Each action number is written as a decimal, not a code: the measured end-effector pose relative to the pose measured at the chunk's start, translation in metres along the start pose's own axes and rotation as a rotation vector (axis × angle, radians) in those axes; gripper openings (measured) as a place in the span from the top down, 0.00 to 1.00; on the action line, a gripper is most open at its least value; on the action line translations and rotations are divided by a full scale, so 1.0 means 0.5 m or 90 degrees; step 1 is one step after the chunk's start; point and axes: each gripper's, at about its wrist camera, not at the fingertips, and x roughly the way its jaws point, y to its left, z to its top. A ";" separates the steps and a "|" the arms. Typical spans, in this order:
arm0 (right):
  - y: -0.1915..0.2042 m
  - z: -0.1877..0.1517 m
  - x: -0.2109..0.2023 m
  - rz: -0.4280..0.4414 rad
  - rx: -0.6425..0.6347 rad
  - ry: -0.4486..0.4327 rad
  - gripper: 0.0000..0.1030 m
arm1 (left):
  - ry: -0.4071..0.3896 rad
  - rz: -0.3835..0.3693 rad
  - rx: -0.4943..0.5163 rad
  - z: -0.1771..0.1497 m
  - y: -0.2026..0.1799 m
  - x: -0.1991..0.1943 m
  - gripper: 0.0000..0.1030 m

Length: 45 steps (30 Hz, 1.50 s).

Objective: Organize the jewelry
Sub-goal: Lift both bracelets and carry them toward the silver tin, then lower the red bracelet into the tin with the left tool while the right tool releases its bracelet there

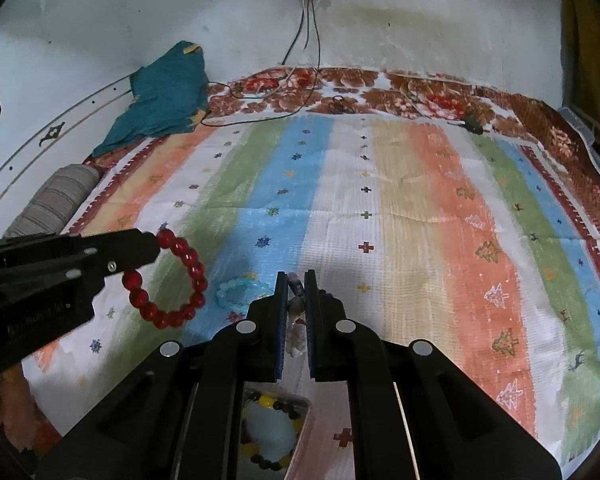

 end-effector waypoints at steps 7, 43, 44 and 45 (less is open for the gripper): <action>0.012 -0.012 -0.026 0.006 -0.006 -0.009 0.91 | 0.000 -0.007 -0.010 -0.021 0.012 -0.021 0.88; 0.030 -0.082 -0.076 0.004 0.004 0.010 0.83 | -0.019 -0.001 0.007 -0.093 -0.009 -0.085 0.77; 0.024 -0.083 -0.073 0.001 0.012 0.012 0.73 | -0.020 0.006 0.003 -0.092 -0.005 -0.084 0.75; 0.021 -0.083 -0.070 -0.002 0.015 0.013 0.70 | -0.019 0.017 -0.006 -0.091 0.001 -0.083 0.72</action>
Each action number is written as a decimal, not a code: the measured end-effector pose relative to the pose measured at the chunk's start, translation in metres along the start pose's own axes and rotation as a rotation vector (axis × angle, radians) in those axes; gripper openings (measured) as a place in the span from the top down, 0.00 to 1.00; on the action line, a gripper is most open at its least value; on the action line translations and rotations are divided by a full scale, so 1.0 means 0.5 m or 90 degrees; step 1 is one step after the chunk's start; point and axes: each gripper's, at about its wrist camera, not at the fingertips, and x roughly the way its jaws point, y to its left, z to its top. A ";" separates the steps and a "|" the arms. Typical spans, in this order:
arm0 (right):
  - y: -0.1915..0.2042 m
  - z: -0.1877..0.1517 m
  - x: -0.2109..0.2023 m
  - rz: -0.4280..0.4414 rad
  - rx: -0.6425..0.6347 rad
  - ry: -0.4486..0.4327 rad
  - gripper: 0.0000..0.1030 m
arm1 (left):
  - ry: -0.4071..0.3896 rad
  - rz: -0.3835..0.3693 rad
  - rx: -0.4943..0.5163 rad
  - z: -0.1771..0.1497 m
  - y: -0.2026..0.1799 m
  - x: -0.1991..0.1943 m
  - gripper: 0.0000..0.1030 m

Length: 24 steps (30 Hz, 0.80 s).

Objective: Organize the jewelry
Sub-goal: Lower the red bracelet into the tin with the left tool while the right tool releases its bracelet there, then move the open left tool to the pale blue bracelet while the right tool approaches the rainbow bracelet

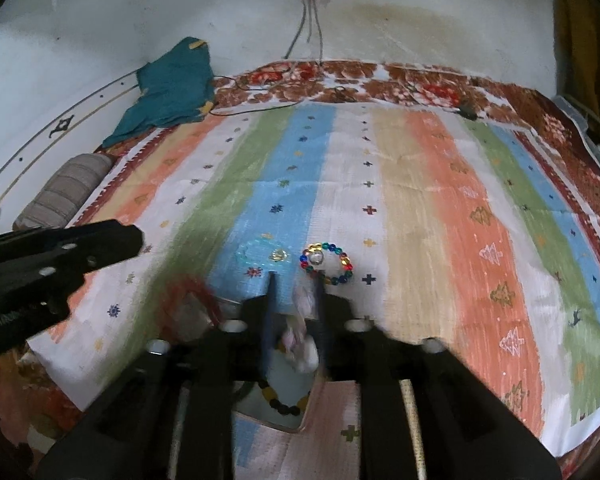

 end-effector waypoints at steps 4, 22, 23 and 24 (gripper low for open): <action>-0.012 0.000 0.011 -0.010 0.010 0.012 0.70 | 0.013 -0.006 -0.030 0.005 0.022 0.009 0.68; -0.060 0.020 0.046 -0.030 0.046 0.042 0.48 | 0.037 0.023 -0.040 0.030 0.036 0.050 0.40; -0.062 0.021 0.049 -0.030 0.047 0.044 0.48 | 0.040 0.023 -0.040 0.032 0.037 0.055 0.40; -0.065 0.023 0.054 -0.030 0.050 0.048 0.47 | 0.042 0.024 -0.040 0.034 0.039 0.060 0.40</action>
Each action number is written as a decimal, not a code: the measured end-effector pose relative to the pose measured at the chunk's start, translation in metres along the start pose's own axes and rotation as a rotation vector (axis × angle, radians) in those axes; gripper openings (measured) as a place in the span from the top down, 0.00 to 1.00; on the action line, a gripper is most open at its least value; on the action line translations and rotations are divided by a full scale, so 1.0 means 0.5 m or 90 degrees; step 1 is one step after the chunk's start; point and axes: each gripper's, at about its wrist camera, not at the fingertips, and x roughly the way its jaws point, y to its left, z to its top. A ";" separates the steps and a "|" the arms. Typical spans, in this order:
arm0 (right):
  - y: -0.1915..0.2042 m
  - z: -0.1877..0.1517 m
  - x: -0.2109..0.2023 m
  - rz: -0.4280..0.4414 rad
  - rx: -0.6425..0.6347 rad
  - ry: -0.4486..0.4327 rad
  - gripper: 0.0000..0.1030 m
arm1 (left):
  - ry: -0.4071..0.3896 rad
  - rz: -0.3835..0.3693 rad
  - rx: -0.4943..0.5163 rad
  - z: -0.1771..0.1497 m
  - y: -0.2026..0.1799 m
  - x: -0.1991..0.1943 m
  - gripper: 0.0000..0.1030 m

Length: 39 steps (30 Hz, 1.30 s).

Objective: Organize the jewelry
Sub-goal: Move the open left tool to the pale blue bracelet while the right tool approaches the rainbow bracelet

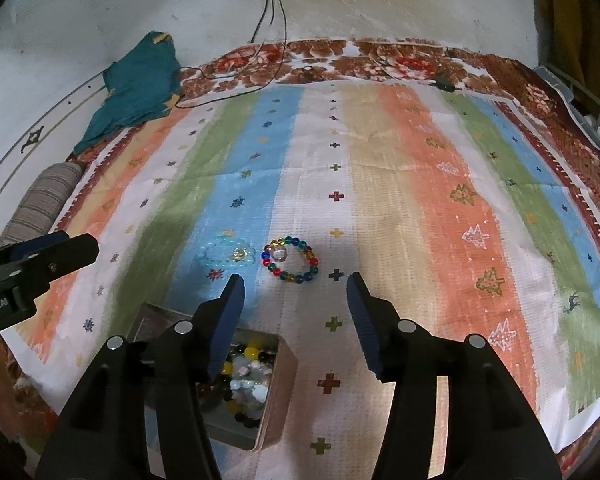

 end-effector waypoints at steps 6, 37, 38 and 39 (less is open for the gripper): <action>-0.008 0.009 0.019 -0.009 0.007 0.009 0.43 | 0.007 0.017 0.020 0.015 -0.004 0.028 0.37; -0.026 0.057 0.145 -0.030 0.002 0.060 0.30 | 0.069 0.072 0.055 0.068 0.008 0.186 0.31; -0.028 0.057 0.150 -0.029 0.005 0.065 0.30 | 0.072 0.073 0.056 0.068 0.006 0.191 0.31; -0.029 0.056 0.158 -0.034 0.004 0.071 0.30 | 0.079 0.073 0.058 0.067 0.006 0.201 0.31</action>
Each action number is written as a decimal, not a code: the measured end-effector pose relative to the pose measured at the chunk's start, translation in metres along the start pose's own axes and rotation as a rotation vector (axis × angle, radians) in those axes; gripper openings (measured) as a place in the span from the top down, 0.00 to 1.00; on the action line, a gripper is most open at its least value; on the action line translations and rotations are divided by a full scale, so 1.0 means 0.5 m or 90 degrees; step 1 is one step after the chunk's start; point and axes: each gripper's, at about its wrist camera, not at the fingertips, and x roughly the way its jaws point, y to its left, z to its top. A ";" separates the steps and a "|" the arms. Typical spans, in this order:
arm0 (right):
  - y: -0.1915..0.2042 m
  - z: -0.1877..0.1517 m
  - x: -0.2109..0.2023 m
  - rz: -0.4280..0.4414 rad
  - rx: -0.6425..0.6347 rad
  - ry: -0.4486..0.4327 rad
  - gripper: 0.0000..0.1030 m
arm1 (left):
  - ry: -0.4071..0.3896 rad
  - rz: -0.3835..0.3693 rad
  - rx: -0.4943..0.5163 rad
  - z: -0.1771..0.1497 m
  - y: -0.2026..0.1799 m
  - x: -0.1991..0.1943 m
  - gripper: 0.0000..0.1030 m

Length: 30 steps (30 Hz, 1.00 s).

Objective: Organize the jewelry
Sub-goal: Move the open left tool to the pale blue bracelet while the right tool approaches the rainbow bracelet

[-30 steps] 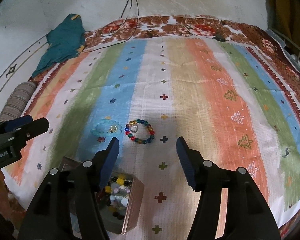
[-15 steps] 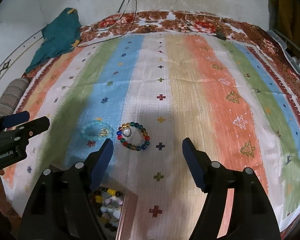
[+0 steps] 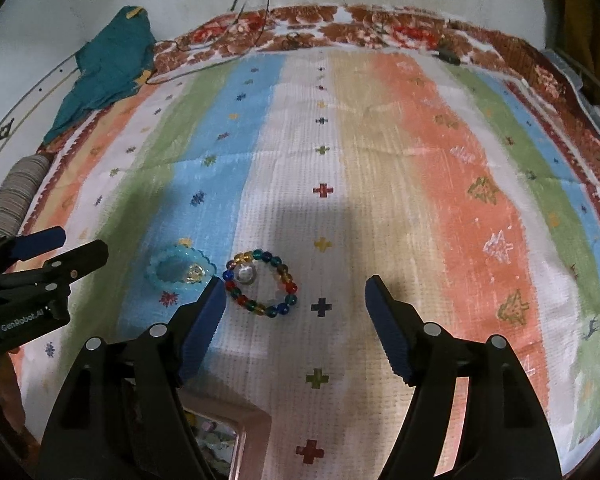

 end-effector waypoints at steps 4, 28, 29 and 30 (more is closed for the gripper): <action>0.004 0.001 0.020 -0.011 -0.011 0.010 0.30 | 0.016 0.004 0.003 0.004 0.000 0.027 0.31; 0.003 0.005 0.138 -0.012 -0.005 0.091 0.30 | 0.097 -0.036 0.005 0.028 0.007 0.141 0.31; 0.003 0.004 0.143 -0.012 -0.004 0.095 0.30 | 0.101 -0.033 0.010 0.026 0.006 0.147 0.32; 0.003 0.003 0.145 -0.013 -0.006 0.097 0.30 | 0.105 -0.031 0.012 0.025 0.006 0.153 0.32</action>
